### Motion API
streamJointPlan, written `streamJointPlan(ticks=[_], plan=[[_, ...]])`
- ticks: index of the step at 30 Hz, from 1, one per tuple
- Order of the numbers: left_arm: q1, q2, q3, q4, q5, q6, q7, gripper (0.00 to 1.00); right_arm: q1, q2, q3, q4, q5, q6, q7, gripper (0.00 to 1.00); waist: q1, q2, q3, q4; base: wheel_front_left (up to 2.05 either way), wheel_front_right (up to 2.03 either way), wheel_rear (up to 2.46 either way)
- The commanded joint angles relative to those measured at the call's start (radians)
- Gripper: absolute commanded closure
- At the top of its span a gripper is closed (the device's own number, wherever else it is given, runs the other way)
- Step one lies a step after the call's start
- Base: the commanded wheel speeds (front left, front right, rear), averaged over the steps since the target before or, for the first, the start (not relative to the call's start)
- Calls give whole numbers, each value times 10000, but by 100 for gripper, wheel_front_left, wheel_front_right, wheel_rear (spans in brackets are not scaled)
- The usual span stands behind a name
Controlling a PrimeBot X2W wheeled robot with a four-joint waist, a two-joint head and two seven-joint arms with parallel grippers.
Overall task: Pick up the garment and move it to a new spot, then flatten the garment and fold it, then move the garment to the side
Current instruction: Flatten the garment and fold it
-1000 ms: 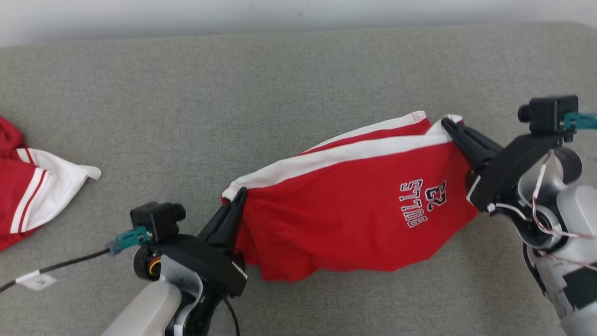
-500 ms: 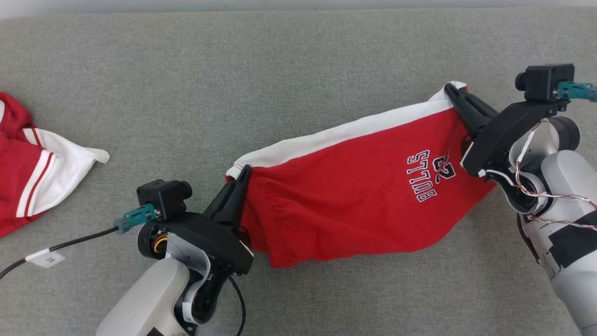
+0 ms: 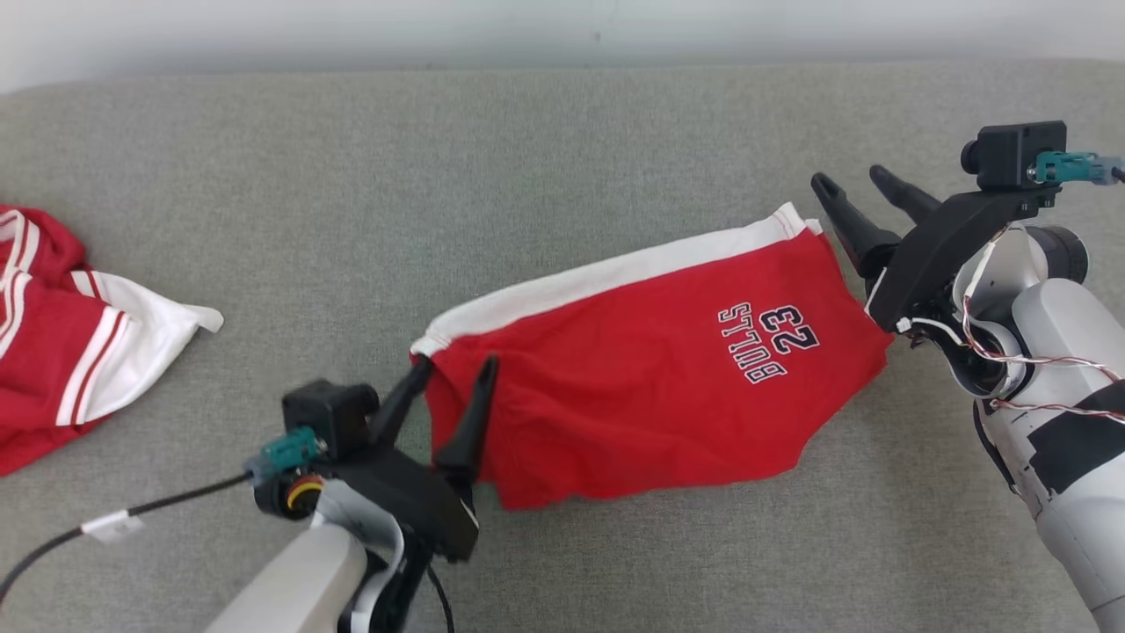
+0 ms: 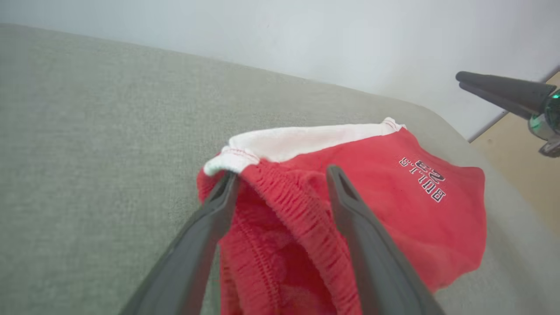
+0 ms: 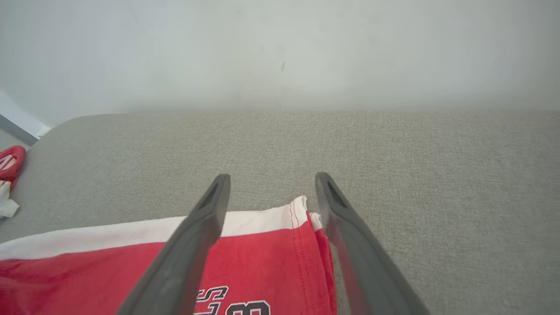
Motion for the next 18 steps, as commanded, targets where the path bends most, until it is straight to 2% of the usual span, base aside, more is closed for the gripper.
streamJointPlan(ticks=[1,6,10,13,15,16,18], plan=[[211,52,-64,-72,26,20,44,0,141,-40,34,31,57,-23,166,0,1,-1,-293,-40,0,0,0],[707,216,-230,-348,-6,127,148,0,449,-193,-84,150,-2,-23,1199,0,1,-1,-652,-69,0,0,0],[1025,515,-276,-597,259,455,30,0,699,-241,-417,188,-106,-23,1870,0,1,-1,-884,-76,0,0,0],[1317,806,-258,-859,674,875,-281,0,920,-135,-827,173,-344,-23,2228,0,1,-1,-1040,-73,0,0,0],[1493,990,-150,-1076,1089,1307,-576,0,1058,-40,-1187,155,-516,-23,2372,0,1,-1,-1108,-58,0,0,0],[1493,990,-150,-1076,1089,1307,-576,0,1058,-40,-1187,155,-516,-23,2372,0,1,-1,-1108,-58,0,0,0],[1721,1096,99,-1356,1608,1832,-827,0,1263,145,-1524,163,-667,-23,2499,0,1,-1,-1157,-29,0,0,0]])
